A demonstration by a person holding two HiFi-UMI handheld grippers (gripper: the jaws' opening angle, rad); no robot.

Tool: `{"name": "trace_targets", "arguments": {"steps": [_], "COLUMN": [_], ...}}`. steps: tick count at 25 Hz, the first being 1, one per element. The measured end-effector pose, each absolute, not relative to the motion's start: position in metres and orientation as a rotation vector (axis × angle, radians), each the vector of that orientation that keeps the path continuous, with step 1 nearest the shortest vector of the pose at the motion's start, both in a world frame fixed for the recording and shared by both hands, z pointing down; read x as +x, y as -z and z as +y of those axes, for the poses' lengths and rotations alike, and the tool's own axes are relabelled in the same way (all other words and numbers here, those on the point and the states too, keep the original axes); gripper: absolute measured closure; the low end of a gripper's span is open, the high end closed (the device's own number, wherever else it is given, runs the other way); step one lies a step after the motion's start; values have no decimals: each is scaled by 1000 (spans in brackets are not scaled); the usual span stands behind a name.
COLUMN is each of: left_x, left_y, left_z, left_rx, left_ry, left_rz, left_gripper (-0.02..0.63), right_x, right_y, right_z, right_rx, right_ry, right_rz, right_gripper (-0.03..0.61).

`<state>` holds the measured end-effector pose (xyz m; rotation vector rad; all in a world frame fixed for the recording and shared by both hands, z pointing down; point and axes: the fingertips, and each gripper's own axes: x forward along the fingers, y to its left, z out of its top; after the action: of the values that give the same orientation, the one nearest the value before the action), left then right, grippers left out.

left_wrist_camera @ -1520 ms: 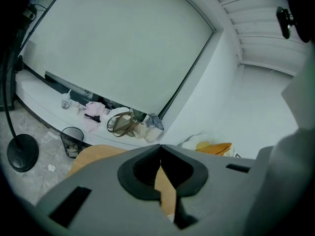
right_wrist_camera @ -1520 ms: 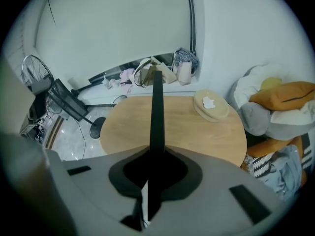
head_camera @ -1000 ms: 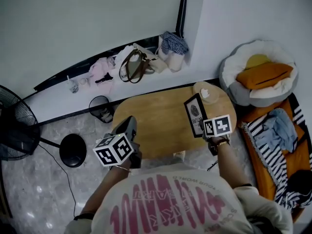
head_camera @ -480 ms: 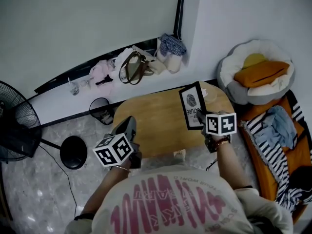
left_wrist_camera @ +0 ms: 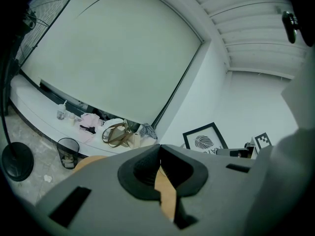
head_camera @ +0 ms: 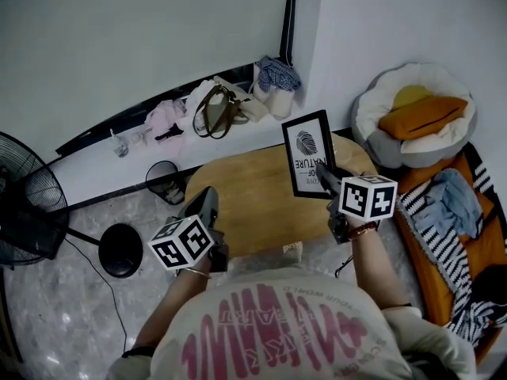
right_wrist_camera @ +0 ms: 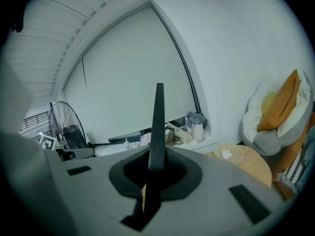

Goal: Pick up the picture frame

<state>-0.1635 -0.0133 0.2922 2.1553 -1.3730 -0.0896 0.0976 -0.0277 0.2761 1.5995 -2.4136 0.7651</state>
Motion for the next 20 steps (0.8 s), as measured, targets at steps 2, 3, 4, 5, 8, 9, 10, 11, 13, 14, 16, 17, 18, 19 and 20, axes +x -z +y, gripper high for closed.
{"name": "trace_targets", "arguments": {"steps": [2, 3, 4, 5, 8, 9, 10, 11, 13, 14, 16, 17, 18, 19, 20], "left_x": [-163, -162, -161, -160, -157, -155, -153, -151, -145, -141, -134, -132, -129, -127, -125], "left_y": [-290, -288, -286, -283, -273, -269, -265, -261, -252, -248, -244, -244, -245, -246, -247], "left_z": [-12, -11, -11, -10, -7, -6, -5, -4, -3, -2, -2, -2, -2, -2, -3], "left_rx": [2157, 2159, 2161, 2164, 2173, 2178, 2186, 2196, 2221, 2233, 2251, 2254, 2255, 2254, 2251], "left_ry": [94, 101, 110, 122, 167, 183, 197, 210, 230, 235, 220, 199, 177, 159, 150], "left_rz": [-1367, -1365, -1362, -1359, -1346, -1340, -1332, -1323, -1304, -1298, -1297, -1304, -1313, -1320, -1324], "left_gripper": [611, 610, 611, 611, 611, 611, 610, 611, 609, 611, 611, 610, 611, 609, 609], "right_x": [94, 92, 90, 89, 85, 84, 82, 81, 79, 79, 81, 82, 83, 85, 86], "right_y": [-266, -262, -259, -255, -245, -242, -239, -236, -233, -231, -229, -228, -227, -227, -226], "right_z": [-26, -24, -22, -21, -15, -14, -12, -11, -9, -8, -7, -6, -6, -6, -6], "right_rx": [1607, 1608, 1606, 1604, 1600, 1600, 1599, 1598, 1592, 1588, 1583, 1582, 1581, 1578, 1575], "right_ry": [-747, -741, -737, -736, -738, -738, -739, -742, -755, -763, -767, -766, -766, -767, -767], "right_rz": [-2438, -2450, -2464, -2477, -2520, -2535, -2550, -2563, -2582, -2589, -2601, -2607, -2613, -2619, -2625], "right_gripper": [552, 552, 552, 552, 552, 552, 552, 552, 552, 552, 552, 552, 552, 552, 552]}}
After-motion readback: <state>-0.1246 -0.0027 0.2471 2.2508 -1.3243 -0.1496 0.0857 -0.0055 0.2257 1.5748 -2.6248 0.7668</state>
